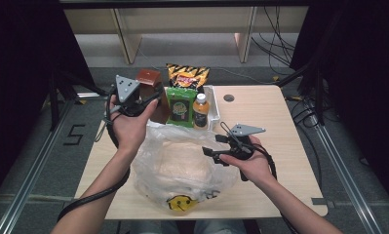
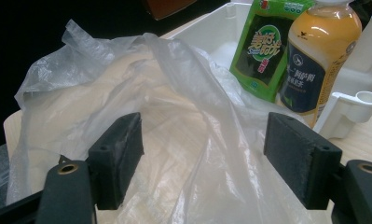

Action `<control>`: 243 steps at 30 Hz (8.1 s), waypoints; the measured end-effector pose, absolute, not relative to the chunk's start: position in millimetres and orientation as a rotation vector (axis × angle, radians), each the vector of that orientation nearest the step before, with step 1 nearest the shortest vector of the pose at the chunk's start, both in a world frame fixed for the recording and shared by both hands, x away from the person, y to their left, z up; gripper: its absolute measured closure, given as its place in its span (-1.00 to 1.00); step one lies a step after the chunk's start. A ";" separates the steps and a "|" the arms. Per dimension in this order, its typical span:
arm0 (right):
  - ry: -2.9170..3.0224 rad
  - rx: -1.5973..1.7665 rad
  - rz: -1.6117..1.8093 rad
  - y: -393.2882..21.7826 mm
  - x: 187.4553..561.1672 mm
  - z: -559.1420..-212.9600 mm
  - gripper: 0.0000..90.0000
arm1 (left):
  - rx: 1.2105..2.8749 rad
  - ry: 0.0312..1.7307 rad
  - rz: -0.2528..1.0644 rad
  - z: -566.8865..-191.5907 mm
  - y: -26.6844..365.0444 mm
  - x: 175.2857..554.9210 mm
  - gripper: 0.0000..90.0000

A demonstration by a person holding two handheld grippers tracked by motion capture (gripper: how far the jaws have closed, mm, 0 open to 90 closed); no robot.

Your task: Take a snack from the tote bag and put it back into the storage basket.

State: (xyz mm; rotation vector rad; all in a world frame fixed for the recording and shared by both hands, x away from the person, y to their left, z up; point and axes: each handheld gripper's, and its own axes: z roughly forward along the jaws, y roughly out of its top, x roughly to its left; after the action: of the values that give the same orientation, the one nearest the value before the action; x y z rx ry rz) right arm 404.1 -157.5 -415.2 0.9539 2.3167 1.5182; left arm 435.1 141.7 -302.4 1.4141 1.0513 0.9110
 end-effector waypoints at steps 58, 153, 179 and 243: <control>2.333 0.965 1.500 -155.4 403.2 -420.5 -0.36 | 1.457 1.152 0.942 -370.1 159.4 505.5 -0.17; 2.378 0.958 1.495 -153.4 400.9 -424.2 -0.36 | 1.517 1.291 0.905 -420.8 156.7 530.4 -0.19; 2.373 0.957 1.481 -154.4 401.2 -424.7 -0.37 | 1.540 1.299 0.893 -425.2 155.3 532.7 -0.20; 2.380 0.974 1.474 -151.4 399.3 -426.4 -0.38 | 1.646 1.242 0.716 -428.0 177.2 510.8 -0.32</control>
State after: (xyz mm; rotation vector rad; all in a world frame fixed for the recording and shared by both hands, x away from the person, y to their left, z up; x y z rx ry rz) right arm 399.3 -151.4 -426.4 0.9736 2.3803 1.4739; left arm 510.8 177.2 -428.0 1.6461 1.2420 0.7158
